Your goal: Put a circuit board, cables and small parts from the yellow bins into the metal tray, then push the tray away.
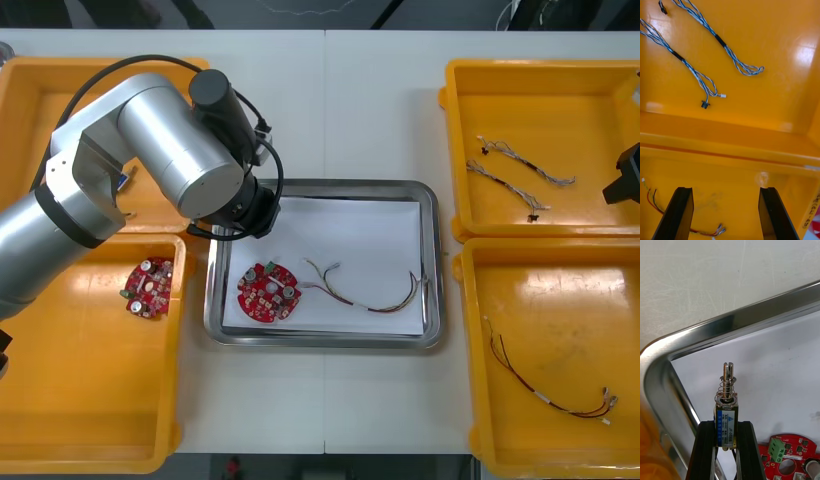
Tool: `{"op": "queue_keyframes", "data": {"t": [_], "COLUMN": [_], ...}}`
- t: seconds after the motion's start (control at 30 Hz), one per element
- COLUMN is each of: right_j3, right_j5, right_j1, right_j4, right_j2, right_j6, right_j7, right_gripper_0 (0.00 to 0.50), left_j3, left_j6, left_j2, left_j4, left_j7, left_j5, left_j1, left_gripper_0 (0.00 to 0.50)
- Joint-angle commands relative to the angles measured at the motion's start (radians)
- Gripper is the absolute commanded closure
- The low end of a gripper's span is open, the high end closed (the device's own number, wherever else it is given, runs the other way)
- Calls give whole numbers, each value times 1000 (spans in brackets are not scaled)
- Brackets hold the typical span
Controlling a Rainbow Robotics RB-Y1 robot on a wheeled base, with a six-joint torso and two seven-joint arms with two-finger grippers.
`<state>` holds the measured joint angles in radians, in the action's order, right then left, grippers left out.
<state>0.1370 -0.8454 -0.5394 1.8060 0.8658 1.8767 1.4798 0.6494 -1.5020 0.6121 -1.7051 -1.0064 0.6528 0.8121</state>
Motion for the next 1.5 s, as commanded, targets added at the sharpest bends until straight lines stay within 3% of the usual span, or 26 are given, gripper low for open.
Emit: {"op": "queue_keyframes", "data": {"t": [0.03, 0.57, 0.6, 0.67, 0.7, 0.73, 0.77, 1.07, 1.5], "right_j3": [-74, -192, -197, -205, -206, -208, -209, -234, -287], "right_j5": [34, 52, 51, 43, 35, 31, 28, 40, 108], "right_j1": [-74, -152, -159, -171, -180, -185, -197, -295, -363], "right_j4": [-27, -189, -202, -240, -264, -277, -301, -487, -662], "right_j2": [36, 35, 35, 36, 35, 32, 28, -22, -119], "right_j6": [-53, -249, -261, -284, -294, -300, -309, -376, -516], "right_j7": [53, 132, 154, 203, 227, 238, 260, 390, 435], "right_gripper_0": [0, 0, 0, 0, 0, 0, 0, 0, 0], "left_j3": [24, 45, 45, 45, 45, 45, 45, 45, -40], "left_j6": [36, 69, 69, 71, 72, 72, 74, 86, 8], "left_j2": [-15, -9, -11, -11, -11, -11, -11, -11, -11], "left_j4": [-2, 18, 18, 18, 18, 18, 18, -4, -119], "left_j7": [89, 94, 95, 95, 94, 95, 95, 111, 140], "left_j5": [-21, -56, -56, -58, -58, -58, -59, -67, -48], "left_j1": [-28, -45, -45, -45, -47, -47, -47, -44, -28], "left_gripper_0": [498, 493, 457, 277, 140, 85, 0, 0, 0]}}
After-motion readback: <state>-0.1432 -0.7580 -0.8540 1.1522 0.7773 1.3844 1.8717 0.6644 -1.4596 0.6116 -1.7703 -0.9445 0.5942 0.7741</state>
